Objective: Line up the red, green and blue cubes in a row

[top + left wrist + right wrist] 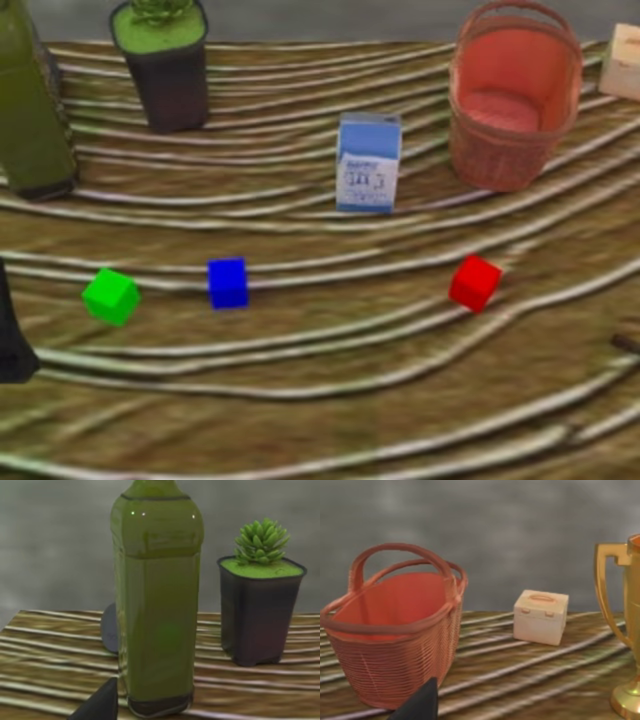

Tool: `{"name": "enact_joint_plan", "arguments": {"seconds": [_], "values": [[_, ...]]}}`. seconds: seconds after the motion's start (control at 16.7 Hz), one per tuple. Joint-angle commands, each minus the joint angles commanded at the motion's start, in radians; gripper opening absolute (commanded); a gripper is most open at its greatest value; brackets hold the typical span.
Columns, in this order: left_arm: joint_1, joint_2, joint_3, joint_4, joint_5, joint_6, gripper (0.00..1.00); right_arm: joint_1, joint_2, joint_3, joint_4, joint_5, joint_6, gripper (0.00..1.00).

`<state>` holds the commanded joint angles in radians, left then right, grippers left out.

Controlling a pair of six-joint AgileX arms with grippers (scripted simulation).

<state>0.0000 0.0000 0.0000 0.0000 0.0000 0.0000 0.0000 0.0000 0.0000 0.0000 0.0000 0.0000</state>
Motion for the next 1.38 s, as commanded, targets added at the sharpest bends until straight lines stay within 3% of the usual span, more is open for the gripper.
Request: {"name": "enact_joint_plan", "arguments": {"seconds": [0.24,0.54,1.38], "values": [[0.000,0.000,0.000,0.000,0.000,0.000,1.00,0.005,0.031,0.030,-0.017,0.003,-0.008,1.00],[0.000,0.000,0.000,0.000,0.000,0.000,1.00,0.063,0.292,0.262,-0.166,0.010,-0.073,1.00],[0.000,0.000,0.000,0.000,0.000,0.000,1.00,0.374,1.691,1.325,-0.941,-0.005,-0.389,1.00]]}}
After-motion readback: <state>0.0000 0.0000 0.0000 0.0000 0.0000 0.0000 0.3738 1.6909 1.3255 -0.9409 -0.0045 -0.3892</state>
